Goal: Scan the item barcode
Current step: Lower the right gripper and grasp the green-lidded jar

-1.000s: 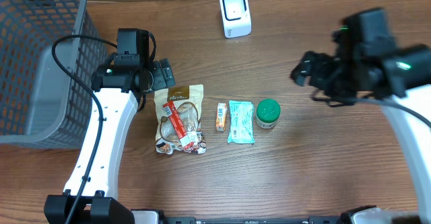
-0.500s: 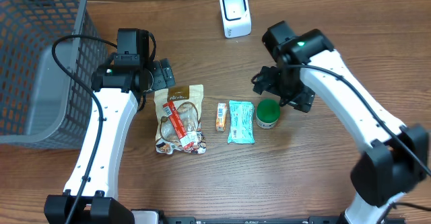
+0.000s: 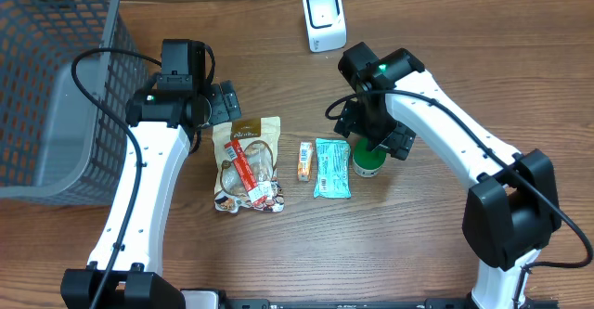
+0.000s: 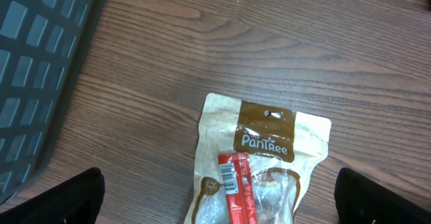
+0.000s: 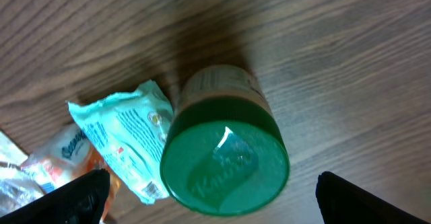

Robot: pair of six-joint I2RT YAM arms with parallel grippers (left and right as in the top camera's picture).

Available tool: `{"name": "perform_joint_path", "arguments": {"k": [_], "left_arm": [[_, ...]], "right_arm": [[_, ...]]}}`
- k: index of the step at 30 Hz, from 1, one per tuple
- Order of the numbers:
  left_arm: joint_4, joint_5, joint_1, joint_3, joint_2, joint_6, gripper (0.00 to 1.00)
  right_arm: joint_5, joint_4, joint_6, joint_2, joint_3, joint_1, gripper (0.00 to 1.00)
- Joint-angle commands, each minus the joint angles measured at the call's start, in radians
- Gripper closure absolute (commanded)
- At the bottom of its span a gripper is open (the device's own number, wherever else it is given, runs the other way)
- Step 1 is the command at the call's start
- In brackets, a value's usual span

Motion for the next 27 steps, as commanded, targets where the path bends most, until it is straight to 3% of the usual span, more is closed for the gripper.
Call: {"name": "perform_joint_path", "arguments": {"k": [1, 9, 15, 20, 27], "left_arm": [[0.002, -0.006, -0.002, 0.013, -0.005, 0.001, 0.01], [0.002, -0.007, -0.002, 0.013, -0.005, 0.001, 0.0], [0.002, -0.006, -0.002, 0.013, -0.005, 0.001, 0.0], [0.002, -0.007, -0.002, 0.013, -0.005, 0.001, 0.0], [0.002, -0.006, -0.003, 0.013, -0.005, 0.001, 0.0]], "right_arm": [[0.02, 0.015, 0.03, 0.014, -0.023, -0.002, 0.0], [-0.007, 0.098, 0.046, 0.014, -0.125, -0.001, 0.02], [-0.017, 0.117, 0.033, 0.014, -0.135, -0.001, 0.21], [0.013, 0.119, -0.052, 0.014, -0.135, -0.001, 0.35], [0.057, 0.157, -0.299, 0.014, -0.135, -0.001, 0.36]]}}
